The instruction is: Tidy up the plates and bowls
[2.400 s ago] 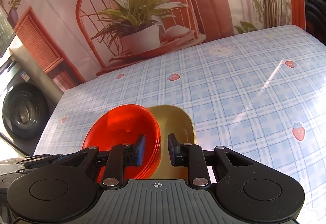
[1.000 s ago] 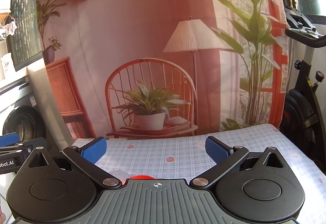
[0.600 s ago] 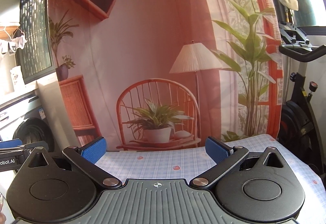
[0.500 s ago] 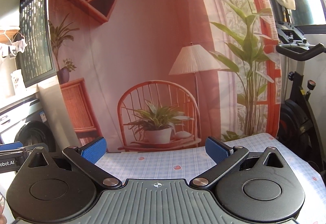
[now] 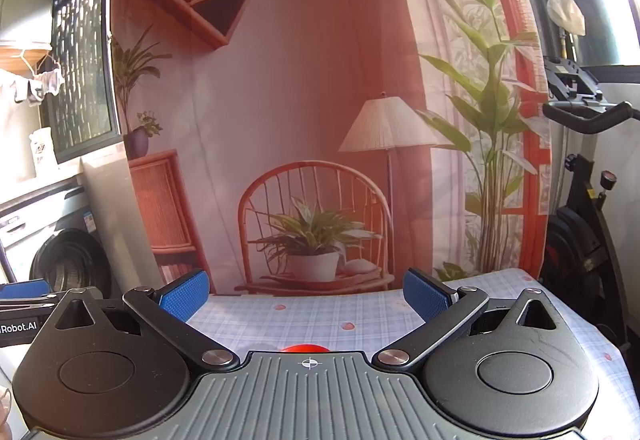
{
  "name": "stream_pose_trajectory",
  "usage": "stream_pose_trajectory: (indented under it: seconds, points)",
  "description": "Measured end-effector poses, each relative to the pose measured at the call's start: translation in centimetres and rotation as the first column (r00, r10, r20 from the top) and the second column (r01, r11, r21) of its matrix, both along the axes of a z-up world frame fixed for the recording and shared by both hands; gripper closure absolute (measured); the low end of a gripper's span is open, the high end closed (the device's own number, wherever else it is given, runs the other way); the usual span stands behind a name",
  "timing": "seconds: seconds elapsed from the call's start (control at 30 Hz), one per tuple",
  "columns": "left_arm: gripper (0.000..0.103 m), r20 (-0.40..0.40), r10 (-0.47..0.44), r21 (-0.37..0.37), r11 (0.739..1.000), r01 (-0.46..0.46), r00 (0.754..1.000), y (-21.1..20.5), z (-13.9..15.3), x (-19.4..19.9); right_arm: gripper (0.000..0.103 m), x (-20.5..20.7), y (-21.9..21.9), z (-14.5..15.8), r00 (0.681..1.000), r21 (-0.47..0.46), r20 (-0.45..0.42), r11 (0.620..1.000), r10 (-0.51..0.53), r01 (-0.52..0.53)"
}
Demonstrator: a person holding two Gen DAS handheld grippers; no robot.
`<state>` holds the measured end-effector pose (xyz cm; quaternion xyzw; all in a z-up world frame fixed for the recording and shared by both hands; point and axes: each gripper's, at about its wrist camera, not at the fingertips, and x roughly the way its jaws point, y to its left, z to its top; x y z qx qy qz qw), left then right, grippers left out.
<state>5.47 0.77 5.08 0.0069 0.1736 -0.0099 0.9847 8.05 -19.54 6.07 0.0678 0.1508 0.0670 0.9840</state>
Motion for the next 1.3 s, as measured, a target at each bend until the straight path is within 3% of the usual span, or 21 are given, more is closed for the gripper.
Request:
stream_pose_trajectory:
  seconds: [1.3]
  points:
    - [0.013,-0.036,-0.027,-0.003,1.000,0.027,0.999,0.5,-0.7,1.1,0.000,0.1,-0.4,-0.9,0.999,-0.012,-0.026,1.000,-0.022,0.022]
